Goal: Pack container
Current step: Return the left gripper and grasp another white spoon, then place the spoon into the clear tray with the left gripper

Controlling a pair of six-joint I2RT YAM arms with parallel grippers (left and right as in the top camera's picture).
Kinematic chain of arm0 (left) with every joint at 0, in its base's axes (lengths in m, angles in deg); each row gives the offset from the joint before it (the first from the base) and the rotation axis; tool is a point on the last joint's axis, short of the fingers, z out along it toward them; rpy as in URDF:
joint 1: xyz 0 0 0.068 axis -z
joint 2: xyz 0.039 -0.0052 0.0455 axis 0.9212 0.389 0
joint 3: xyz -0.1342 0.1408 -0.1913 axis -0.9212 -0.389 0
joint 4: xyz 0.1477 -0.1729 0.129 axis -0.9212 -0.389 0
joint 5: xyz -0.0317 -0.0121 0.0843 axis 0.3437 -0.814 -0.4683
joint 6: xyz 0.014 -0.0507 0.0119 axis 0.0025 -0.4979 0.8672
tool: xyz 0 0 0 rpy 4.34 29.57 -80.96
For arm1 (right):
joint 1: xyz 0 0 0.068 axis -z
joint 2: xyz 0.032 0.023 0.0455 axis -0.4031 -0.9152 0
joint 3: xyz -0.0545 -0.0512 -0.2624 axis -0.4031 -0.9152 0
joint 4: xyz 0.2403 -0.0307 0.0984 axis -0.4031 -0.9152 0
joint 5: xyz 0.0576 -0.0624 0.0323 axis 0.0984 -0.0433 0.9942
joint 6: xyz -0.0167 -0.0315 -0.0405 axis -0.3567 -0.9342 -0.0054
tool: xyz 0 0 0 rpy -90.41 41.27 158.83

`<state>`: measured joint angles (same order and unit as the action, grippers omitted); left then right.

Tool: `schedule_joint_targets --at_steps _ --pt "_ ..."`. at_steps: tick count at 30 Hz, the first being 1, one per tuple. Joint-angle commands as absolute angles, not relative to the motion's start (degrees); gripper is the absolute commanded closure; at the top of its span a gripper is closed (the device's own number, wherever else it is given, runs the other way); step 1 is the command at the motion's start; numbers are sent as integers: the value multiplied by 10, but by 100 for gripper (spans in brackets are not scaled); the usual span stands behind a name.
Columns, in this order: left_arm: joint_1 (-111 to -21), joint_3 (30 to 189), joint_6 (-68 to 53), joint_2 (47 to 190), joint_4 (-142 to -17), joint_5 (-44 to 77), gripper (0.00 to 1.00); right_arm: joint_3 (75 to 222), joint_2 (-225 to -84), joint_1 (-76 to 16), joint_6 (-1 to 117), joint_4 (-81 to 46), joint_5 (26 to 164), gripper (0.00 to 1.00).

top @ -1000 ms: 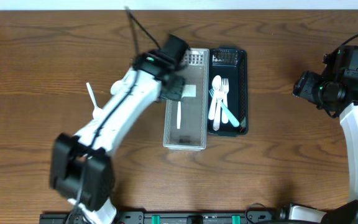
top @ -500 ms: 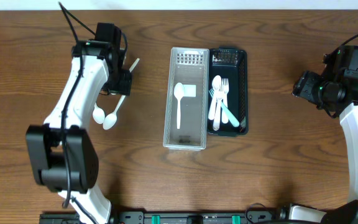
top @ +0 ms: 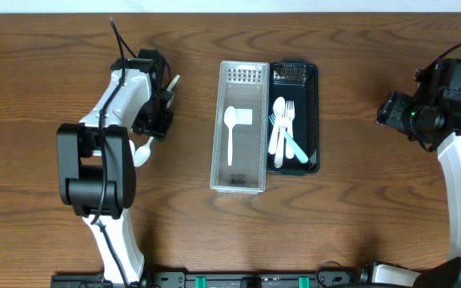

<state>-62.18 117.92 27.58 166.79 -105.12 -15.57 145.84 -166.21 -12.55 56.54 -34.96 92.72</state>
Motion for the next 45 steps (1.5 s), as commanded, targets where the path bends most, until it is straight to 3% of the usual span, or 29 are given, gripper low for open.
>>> schedule_joint_targets --at_steps 1,7,11,18,21,30,34,38,45 --pt "-629 1165 285 1683 -1048 -158 49 1462 -1663 -122 555 -351 929 28" --pt "-641 1140 276 1685 -1025 -155 55 1462 -1663 -122 555 -351 929 28" --pt "-641 1140 276 1685 -1025 -146 70 1462 -1663 -122 556 -351 929 28" --pt "-640 1110 276 1685 -1014 -140 78 1462 -1663 -122 556 -353 929 30" --pt "-640 1087 276 1685 -1012 -140 94 1462 -1663 -122 556 -359 929 32" --pt "-625 1135 213 1633 -1094 -124 94 1462 -1663 -122 556 -366 930 33" --pt "-593 1170 188 1563 -1115 -23 94 1462 -1663 -122 556 -366 929 33" --pt "-541 1186 157 1485 -1095 71 94 1462 -1663 -122 556 -366 930 33" --pt "-425 1185 52 1418 -996 75 94 1462 -1663 -122 556 -363 930 32"
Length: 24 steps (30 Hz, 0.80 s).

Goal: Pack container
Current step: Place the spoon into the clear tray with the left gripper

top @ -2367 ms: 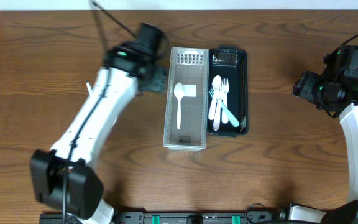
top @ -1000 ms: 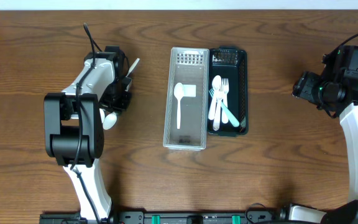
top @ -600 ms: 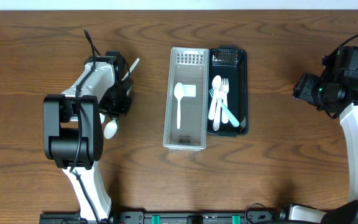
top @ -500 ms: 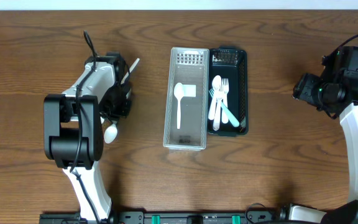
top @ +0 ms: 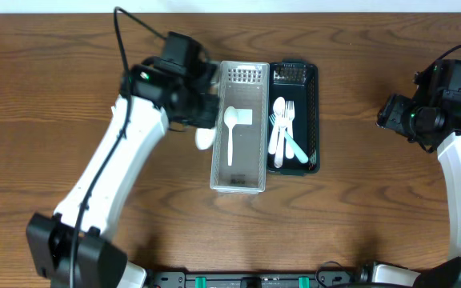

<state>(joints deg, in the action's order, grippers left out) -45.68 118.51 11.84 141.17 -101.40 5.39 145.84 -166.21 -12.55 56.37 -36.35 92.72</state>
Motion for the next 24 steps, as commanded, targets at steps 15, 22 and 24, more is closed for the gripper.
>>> schedule_joint_targets --at_steps 15,22,24 --pt "-397 1193 5 1495 -920 39 64 1462 -1663 -122 556 -363 930 32" --pt "-506 1196 61 1467 -927 25 44 1462 -1663 -122 556 -363 934 32" --pt "-537 1196 97 1474 -927 -14 44 1462 -1663 -122 556 -363 934 32"
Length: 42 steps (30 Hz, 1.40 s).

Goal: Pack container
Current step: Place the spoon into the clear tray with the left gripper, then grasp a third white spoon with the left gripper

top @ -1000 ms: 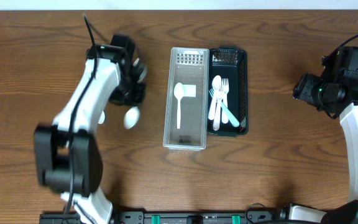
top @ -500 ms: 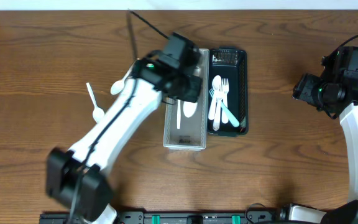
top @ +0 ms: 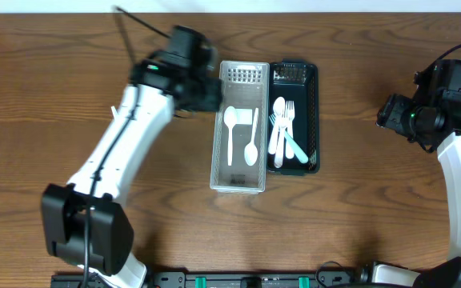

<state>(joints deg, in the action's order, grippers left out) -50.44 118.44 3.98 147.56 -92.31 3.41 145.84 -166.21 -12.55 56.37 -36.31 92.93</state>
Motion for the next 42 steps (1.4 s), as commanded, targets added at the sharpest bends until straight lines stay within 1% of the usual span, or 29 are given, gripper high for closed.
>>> schedule_joint_targets --at_steps 1,3,4,5,7,11,18,22,30,42 --pt "-548 1196 123 1479 -925 -27 44 1462 -1663 -122 556 -363 934 32" --pt "-564 1196 192 1490 -918 -34 44 1462 -1663 -122 556 -363 934 32" --pt "-572 1196 252 1500 -916 -35 44 1462 -1663 -122 556 -362 934 32" --pt "-575 1196 288 1509 -915 -46 44 1462 -1663 -122 556 -362 934 32" --pt "-580 1196 325 1528 -909 -88 44 1462 -1663 -122 556 -363 934 32" --pt "-591 1196 338 1577 -892 -112 40 1462 -1663 -122 556 -367 934 32" --pt "-623 1196 365 1658 -869 -111 40 1462 -1663 -122 556 -372 934 32" --pt "-634 1196 389 1667 -846 -111 40 1462 -1663 -122 556 -375 934 32" --pt "-639 1196 388 1683 -791 -102 40 1462 -1663 -122 556 -385 933 33" --pt "-639 1196 388 1709 -790 -102 40 1462 -1663 -122 556 -393 933 34"
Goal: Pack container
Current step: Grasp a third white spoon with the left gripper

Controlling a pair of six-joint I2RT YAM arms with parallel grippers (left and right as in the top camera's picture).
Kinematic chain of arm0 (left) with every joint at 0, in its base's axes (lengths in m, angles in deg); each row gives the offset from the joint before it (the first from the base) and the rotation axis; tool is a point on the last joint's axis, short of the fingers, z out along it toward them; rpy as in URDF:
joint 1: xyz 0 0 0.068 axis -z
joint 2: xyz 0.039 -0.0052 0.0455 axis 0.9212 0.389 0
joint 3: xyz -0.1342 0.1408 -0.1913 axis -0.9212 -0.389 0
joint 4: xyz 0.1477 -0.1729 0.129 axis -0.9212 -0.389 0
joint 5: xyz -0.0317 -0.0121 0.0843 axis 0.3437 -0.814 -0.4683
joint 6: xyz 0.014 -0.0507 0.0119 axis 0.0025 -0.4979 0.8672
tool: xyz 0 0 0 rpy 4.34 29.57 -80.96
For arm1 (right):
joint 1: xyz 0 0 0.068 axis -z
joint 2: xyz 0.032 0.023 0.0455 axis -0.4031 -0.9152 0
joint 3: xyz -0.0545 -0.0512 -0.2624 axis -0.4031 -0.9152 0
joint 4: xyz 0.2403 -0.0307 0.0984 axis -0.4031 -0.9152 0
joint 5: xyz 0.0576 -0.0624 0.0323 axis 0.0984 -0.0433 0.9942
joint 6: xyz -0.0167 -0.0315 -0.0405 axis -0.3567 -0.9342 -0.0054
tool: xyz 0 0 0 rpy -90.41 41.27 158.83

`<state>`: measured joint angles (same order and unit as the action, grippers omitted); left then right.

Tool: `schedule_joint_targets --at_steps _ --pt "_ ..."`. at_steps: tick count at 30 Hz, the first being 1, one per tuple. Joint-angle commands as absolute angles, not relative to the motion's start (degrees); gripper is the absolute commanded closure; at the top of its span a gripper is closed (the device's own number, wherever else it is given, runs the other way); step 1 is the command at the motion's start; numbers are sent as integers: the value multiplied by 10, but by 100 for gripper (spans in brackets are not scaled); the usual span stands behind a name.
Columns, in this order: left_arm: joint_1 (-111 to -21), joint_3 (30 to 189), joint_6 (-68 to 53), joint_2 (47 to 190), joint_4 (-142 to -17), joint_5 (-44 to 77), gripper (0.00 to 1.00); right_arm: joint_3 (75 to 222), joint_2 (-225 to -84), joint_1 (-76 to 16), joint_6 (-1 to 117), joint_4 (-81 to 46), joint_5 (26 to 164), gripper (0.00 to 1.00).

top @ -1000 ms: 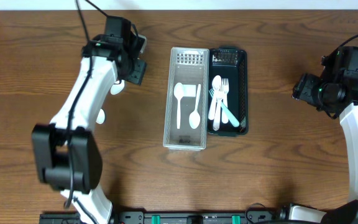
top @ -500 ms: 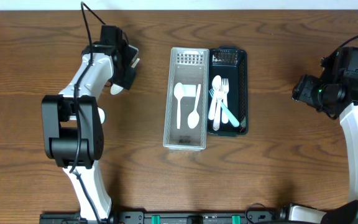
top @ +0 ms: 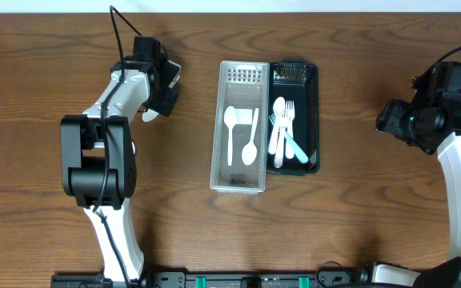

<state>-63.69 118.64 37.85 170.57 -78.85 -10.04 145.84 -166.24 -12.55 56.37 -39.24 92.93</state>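
A clear plastic container (top: 239, 180) stands mid-table with two white spoons (top: 230, 132) (top: 250, 148) lying in it. Right beside it is a black tray (top: 314, 120) holding several white utensils and a teal one (top: 294, 146). My left gripper (top: 169, 86) is left of the clear container, low over the table. A small white piece (top: 148, 117), possibly a spoon's end, pokes out just beneath it. Whether its fingers are closed is hidden by the arm. My right gripper (top: 386, 118) hangs at the far right, away from both containers, and its jaws cannot be made out.
The left arm's base link (top: 98, 164) stands on the left of the table. The right arm's white link runs along the right edge. Brown wooden tabletop (top: 334, 224) surrounds the containers.
My left gripper has moved from the clear container's top-left corner out to the left over the table. Both spoons lie as before in the clear container. The right arm has hardly moved.
My left gripper was low at the left with a white spoon end showing, and the clear container held one spoon. Then it was at the container's left edge carrying a spoon. Then a second spoon lay inside. Now the gripper is at the left again.
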Motion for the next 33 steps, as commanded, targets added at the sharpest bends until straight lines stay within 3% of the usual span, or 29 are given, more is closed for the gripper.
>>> schedule_joint_targets --at_steps 1,8,17,19,26,33 --pt "-639 1194 388 1709 -790 -102 41 1462 -1663 -122 556 -394 933 34" --pt "-639 1185 385 1712 -791 -74 47 1462 -1663 -122 555 -397 933 34" --pt "-639 1185 370 1712 -825 -54 81 1462 -1663 -122 553 -402 933 36" --pt "-639 1185 370 1712 -841 -54 93 1462 -1663 -122 551 -404 933 36" --pt "-635 1197 342 1680 -911 -55 94 1462 -1663 -122 551 -404 933 37" --pt "-577 1236 270 1519 -970 -54 94 1462 -1663 -122 551 -403 933 38"
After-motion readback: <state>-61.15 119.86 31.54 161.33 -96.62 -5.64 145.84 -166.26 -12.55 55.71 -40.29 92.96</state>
